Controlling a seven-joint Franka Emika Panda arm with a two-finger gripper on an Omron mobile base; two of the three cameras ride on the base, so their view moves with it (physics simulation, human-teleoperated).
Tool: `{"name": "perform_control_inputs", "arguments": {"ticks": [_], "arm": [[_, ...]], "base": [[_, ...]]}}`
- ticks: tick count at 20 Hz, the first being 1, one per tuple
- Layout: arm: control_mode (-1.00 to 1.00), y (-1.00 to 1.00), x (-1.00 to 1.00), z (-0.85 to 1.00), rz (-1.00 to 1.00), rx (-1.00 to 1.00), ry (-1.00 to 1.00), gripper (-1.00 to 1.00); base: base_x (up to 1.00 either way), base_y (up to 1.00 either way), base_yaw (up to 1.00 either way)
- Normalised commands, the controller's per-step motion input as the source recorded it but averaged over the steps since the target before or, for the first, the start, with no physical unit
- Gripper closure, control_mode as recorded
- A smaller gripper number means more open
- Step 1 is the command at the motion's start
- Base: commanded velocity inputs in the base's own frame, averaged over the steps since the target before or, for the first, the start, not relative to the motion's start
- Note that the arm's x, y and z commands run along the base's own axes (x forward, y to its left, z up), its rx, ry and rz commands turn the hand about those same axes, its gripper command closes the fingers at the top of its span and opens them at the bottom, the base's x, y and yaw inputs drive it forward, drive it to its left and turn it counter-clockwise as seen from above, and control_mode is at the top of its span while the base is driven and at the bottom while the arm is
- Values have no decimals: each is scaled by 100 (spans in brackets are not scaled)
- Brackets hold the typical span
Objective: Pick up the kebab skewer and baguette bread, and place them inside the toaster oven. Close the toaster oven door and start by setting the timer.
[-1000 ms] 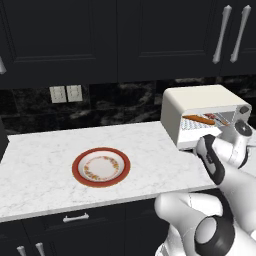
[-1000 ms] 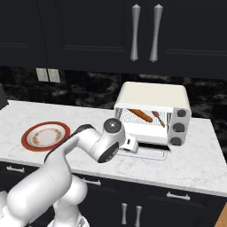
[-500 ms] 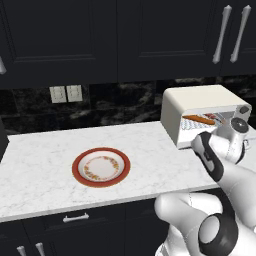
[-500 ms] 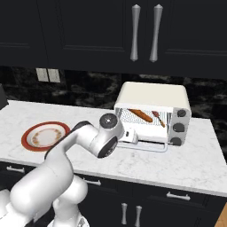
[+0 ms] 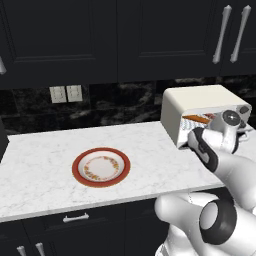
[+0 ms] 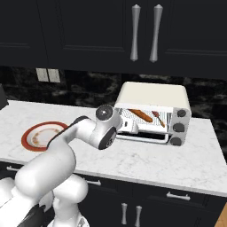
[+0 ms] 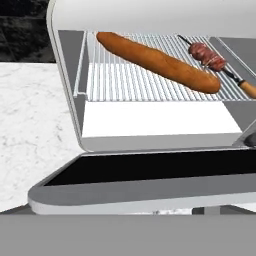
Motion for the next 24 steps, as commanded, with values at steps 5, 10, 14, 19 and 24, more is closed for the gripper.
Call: {"name": "perform_control_inputs", "arguments": {"ticks": [5, 10, 14, 19, 24], "arm": [[-100, 14, 38, 6, 3, -10, 0, -100], [-100, 20, 34, -2, 6, -7, 8, -100], [-100, 29, 19, -25, 7, -1, 5, -100], [-100, 31, 26, -38, 8, 0, 1, -100], [-100, 28, 33, -43, 9, 0, 2, -100]], "base": [[0, 0, 0], [0, 0, 0], [0, 0, 0], [0, 0, 0], [0, 0, 0]]}}
